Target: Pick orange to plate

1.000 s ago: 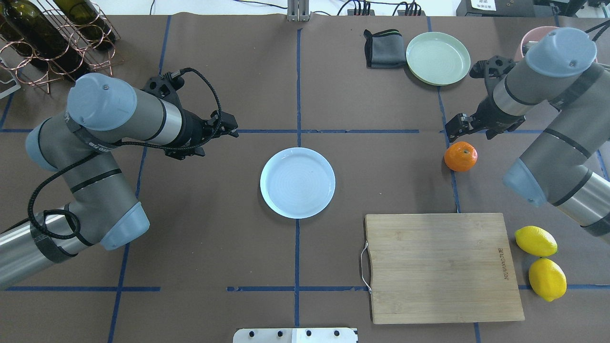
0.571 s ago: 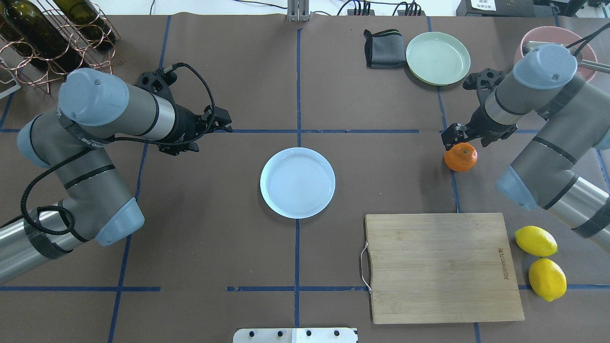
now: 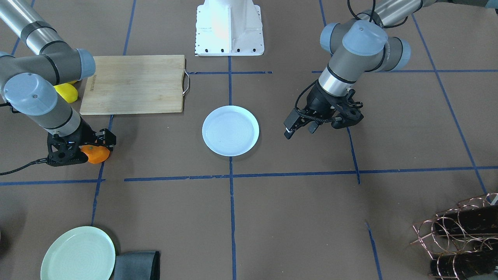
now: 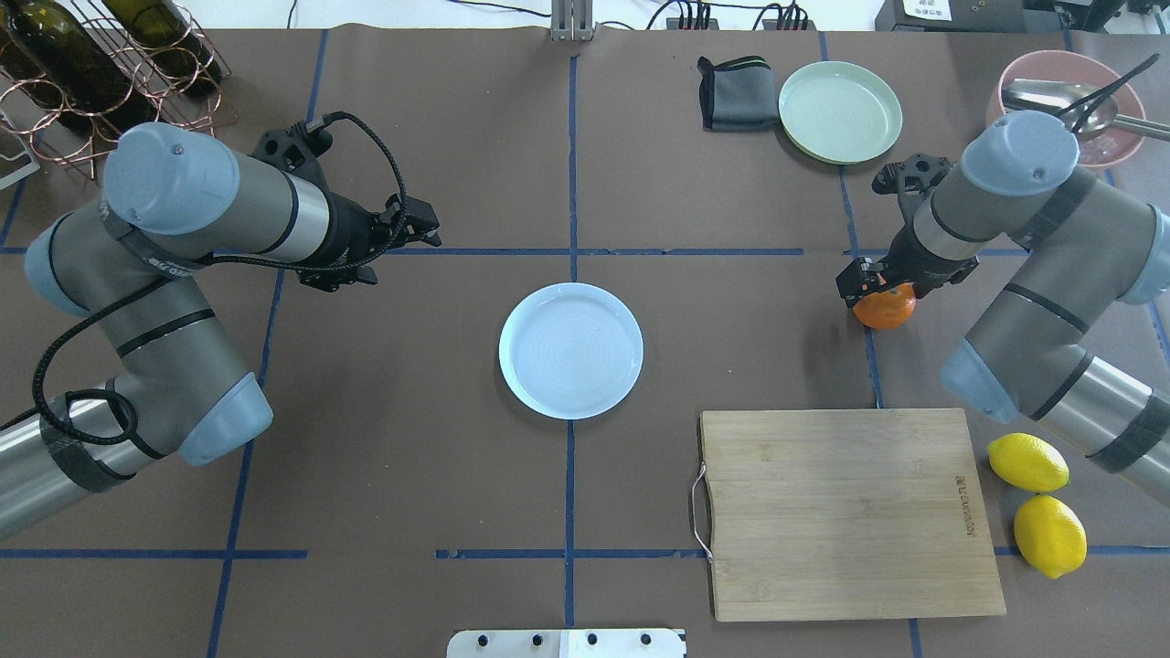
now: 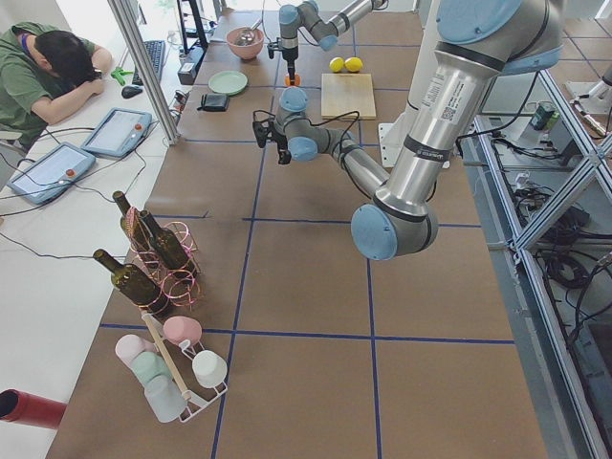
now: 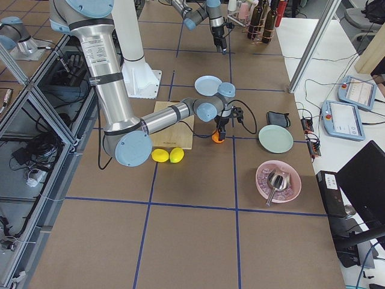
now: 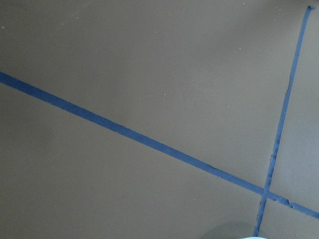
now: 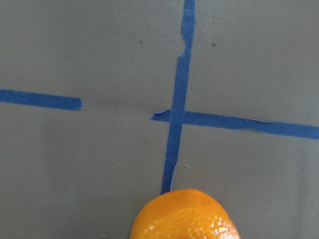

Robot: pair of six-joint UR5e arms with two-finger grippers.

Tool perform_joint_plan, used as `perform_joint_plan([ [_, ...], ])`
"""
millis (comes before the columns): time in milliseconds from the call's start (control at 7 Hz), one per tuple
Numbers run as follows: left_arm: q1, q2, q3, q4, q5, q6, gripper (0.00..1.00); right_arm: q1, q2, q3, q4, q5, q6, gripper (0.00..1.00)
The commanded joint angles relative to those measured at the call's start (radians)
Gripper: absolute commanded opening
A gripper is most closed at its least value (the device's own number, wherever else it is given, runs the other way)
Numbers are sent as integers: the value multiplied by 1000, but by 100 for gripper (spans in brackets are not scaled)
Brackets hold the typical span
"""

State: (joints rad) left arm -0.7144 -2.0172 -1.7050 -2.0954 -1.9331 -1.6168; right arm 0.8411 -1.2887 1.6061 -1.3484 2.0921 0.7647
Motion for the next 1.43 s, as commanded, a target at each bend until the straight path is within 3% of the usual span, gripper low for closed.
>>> perform_joint_plan([
  [0, -3, 2, -2, 0, -1, 0, 100, -11, 0, -8, 0, -14, -2, 100],
  [143, -3, 3, -5, 2, -1, 0, 100, -14, 5, -15, 0, -15, -1, 96],
  [286, -3, 2, -5, 2, 0, 0, 100, -14, 6, -24, 0, -15, -1, 73],
  [429, -3, 8, -5, 0, -3, 0, 100, -14, 11, -25, 0, -15, -8, 26],
  [571, -7, 14, -7, 0, -4, 2, 100, -11, 29, -15, 0, -15, -4, 0],
  [1000, -37, 55, -53, 2, -10, 46, 100, -2, 54, 73, -17, -9, 21, 0],
  [1286, -97, 148, -99, 5, -44, 237, 100, -11, 135, 89, -43, -4, 133, 0],
])
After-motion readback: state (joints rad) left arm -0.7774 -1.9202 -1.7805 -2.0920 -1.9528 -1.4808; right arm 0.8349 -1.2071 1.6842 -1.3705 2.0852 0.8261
